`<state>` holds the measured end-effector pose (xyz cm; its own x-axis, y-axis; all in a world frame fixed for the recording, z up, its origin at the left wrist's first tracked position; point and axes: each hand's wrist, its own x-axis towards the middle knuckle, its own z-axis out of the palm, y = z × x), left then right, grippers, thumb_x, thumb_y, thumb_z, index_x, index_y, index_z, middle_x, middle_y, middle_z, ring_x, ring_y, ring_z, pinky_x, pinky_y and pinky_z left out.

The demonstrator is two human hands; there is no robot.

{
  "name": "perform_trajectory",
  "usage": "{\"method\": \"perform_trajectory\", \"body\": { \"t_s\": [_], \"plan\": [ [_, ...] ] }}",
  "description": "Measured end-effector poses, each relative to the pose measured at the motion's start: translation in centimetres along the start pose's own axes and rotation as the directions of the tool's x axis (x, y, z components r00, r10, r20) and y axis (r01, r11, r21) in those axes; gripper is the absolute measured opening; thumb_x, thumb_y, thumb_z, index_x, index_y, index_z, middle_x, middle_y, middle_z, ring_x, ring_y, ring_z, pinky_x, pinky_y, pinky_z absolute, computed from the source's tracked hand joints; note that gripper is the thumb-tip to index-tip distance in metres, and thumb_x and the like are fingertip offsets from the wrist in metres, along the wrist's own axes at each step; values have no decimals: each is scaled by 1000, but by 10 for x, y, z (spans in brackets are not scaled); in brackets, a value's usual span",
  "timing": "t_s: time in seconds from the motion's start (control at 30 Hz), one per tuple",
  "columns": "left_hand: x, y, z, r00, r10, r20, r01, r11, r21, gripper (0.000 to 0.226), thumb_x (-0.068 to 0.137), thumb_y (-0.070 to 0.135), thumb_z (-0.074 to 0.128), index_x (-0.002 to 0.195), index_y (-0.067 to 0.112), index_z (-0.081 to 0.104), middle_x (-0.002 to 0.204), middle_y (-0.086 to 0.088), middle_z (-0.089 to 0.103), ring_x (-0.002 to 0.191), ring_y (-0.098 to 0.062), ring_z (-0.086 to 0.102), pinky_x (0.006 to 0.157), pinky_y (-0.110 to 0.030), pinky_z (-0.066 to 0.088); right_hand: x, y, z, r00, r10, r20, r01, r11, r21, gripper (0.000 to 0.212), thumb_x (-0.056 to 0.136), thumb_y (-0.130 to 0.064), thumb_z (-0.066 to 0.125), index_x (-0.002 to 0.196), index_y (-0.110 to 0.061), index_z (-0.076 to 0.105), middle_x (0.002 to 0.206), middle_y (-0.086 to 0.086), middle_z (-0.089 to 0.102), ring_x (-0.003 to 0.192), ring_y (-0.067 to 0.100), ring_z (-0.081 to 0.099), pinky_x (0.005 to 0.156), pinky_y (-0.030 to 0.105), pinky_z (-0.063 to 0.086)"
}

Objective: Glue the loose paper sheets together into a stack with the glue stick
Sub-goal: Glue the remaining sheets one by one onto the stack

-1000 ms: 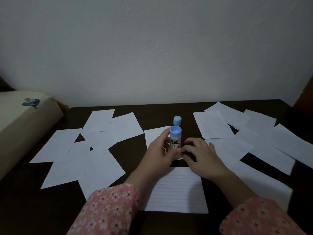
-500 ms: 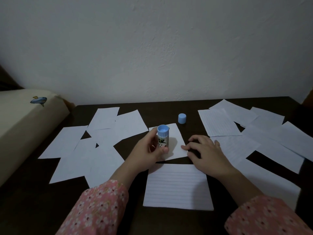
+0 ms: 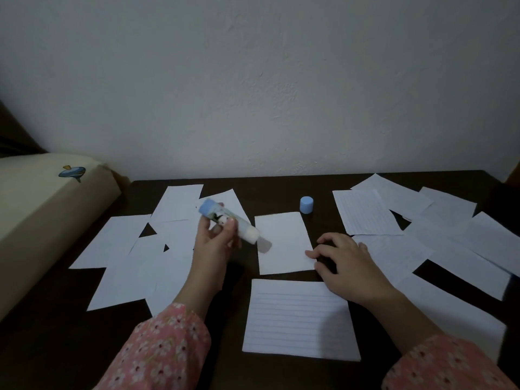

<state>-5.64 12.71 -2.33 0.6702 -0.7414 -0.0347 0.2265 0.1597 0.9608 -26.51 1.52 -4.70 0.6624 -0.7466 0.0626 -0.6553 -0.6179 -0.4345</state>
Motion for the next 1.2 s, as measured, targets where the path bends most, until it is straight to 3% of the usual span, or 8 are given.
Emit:
{"method": "perform_trajectory", "body": {
  "t_s": [0.13, 0.23, 0.33, 0.47, 0.6, 0.8, 1.03, 1.2],
  "plan": [
    [13, 0, 3, 993, 3, -115, 7, 996, 87, 58, 90, 27, 62, 141, 31, 36, 132, -5, 53, 121, -24, 52, 104, -47, 43, -1, -8, -4, 1000, -8, 5, 8, 999, 46, 23, 89, -43, 60, 111, -36, 62, 128, -21, 36, 122, -3, 28, 113, 36, 24],
    [15, -2, 17, 996, 62, -66, -45, 972, 231, 47, 90, 29, 62, 129, 37, 38, 123, 0, 55, 110, -16, 56, 97, -41, 48, 4, -14, -8, 997, -18, -76, 25, 994, 104, 17, 90, -43, 59, 103, -34, 64, 122, -23, 42, 110, -6, 34, 107, 29, 31],
    [23, -1, 35, 993, 112, 36, -116, 895, 431, 48, 90, 29, 63, 131, 35, 38, 115, 5, 55, 106, -16, 56, 92, -40, 51, 15, -10, -15, 992, 14, -126, 1, 993, 118, 27, 92, -44, 57, 117, -34, 60, 126, -19, 47, 118, 1, 43, 107, 29, 35],
    [44, 2, 67, 962, 120, 246, -237, 818, 524, 40, 89, 22, 64, 118, 36, 41, 115, 10, 55, 108, -8, 53, 81, -22, 47, 27, 8, -16, 999, 43, 16, -41, 995, -91, 58, 93, -56, 46, 146, -36, 33, 153, -16, 26, 142, 9, 19, 116, 42, 19],
    [59, -4, 101, 896, 88, 435, -368, 695, 618, 46, 90, 19, 63, 129, 28, 41, 126, 4, 55, 116, -10, 51, 87, -25, 45, 30, 14, -6, 990, 69, 125, -50, 987, -150, 61, 95, -61, 32, 151, -39, 19, 160, -17, 9, 148, 15, -1, 117, 53, 3],
    [70, -20, 114, 863, 108, 494, -453, 599, 661, 52, 90, 20, 63, 135, 24, 39, 128, 1, 57, 119, -14, 53, 96, -32, 47, 29, 13, 0, 993, 56, 102, -41, 989, -143, 60, 98, -55, 31, 152, -37, 14, 161, -16, 4, 148, 16, -12, 117, 53, -1],
    [74, -24, 112, 831, 96, 548, -487, 601, 634, 49, 90, 19, 63, 133, 28, 39, 112, 15, 54, 104, -2, 52, 70, -8, 40, 29, 10, -3, 993, 75, 86, -65, 991, -118, 61, 96, -55, 37, 151, -38, 18, 160, -18, 11, 149, 15, 0, 118, 53, 1],
    [82, -19, 106, 816, 46, 577, -497, 567, 657, 50, 90, 17, 63, 133, 27, 39, 116, 11, 55, 108, -5, 52, 82, -15, 40, 30, 8, -4, 992, 91, 90, -78, 987, -138, 61, 95, -56, 38, 150, -36, 21, 160, -16, 12, 149, 15, 1, 118, 53, 2]
  ]
}}
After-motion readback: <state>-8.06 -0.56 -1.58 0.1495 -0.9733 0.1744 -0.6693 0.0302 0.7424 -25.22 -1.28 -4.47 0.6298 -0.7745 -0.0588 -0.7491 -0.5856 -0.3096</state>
